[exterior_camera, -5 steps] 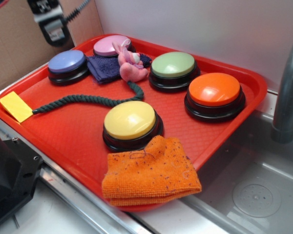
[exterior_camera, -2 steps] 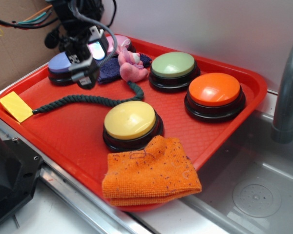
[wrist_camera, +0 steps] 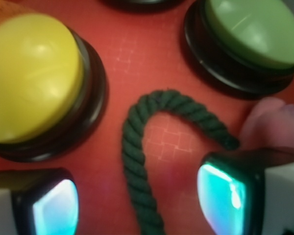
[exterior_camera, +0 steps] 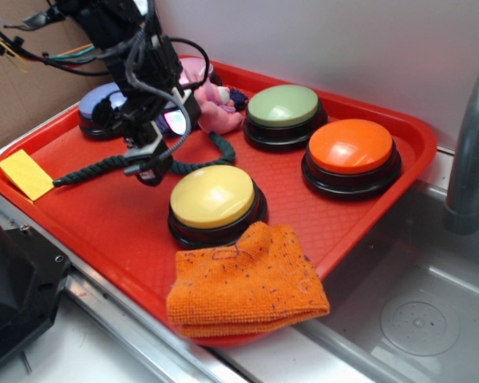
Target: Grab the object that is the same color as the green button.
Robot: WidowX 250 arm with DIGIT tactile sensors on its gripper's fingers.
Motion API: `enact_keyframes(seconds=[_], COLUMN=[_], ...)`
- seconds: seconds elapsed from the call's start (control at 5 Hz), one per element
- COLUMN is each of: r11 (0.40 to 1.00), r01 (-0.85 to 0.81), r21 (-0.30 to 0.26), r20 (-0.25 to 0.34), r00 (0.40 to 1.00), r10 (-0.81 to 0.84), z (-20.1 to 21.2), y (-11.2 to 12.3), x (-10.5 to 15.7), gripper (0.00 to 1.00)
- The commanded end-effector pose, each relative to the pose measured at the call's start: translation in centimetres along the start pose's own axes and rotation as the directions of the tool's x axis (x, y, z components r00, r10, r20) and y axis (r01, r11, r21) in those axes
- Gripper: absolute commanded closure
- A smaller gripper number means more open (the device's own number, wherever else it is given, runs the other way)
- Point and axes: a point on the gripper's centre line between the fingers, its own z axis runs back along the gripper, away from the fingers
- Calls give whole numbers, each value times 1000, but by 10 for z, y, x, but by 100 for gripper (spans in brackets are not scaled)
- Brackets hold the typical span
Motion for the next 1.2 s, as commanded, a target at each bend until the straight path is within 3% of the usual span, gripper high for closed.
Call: enact_keyframes(seconds=[0.0, 0.2, 0.4, 0.8, 1.0], r11=[999, 999, 999, 999, 998], r01=[12, 34, 40, 29, -57], r21=[46, 34, 35, 42, 32], r20=[0, 5, -10, -13, -42], r00=[1000, 999, 999, 1000, 997], r10=[-12, -34, -40, -28, 59], z=[-10, -16, -19, -14, -2], y=[7, 7, 6, 7, 10], x=[0, 2, 2, 4, 8], gripper=[0, 42, 100, 100, 100])
